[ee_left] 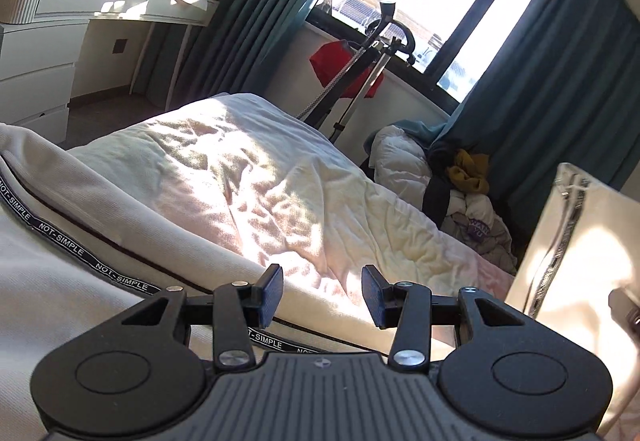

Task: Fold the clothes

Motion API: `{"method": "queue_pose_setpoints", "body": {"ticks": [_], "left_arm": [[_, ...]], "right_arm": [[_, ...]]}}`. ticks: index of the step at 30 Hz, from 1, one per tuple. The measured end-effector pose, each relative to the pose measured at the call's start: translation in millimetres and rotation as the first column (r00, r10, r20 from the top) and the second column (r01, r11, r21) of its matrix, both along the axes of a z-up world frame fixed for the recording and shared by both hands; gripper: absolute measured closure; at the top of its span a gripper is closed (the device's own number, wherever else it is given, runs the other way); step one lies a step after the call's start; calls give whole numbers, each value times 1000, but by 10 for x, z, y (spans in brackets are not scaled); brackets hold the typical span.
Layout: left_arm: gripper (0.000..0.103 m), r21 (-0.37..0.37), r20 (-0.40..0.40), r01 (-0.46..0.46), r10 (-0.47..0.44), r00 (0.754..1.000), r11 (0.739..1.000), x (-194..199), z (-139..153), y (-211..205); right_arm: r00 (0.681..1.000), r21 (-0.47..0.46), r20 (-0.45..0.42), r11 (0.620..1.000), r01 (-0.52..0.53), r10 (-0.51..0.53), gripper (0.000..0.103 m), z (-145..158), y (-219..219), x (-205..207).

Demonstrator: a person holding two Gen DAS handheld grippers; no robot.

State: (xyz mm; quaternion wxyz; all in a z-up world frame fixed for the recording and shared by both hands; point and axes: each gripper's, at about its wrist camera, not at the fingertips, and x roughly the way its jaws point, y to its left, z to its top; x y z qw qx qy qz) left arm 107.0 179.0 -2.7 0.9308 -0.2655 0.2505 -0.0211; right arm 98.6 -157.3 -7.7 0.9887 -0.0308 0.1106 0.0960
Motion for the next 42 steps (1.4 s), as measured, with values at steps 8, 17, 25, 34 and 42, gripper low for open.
{"method": "queue_pose_setpoints", "body": {"ticks": [8,17,25,34,42], "left_arm": [[57,-8,-52,49,-49,997,999,21,-83,-1],[56,-25,-109,148,-150,983,989,146,-239,-142],[59,-10,-126,273,-272,954,962,144,-266,-390],[76,94,-241,313,-283,928,945,205,-479,-697],[79,111,-294,307,-264,919,945,269,-583,-714]], "right_arm": [[963,-295,-226,932,-209,145,87,-1138,759,-193],[878,-282,-343,855,-436,335,64,-883,779,-352],[861,44,-284,902,-429,423,52,-561,108,-650],[867,105,-418,962,-251,272,51,-952,-180,-225],[846,0,-427,935,-354,320,48,-1006,71,-439]]}}
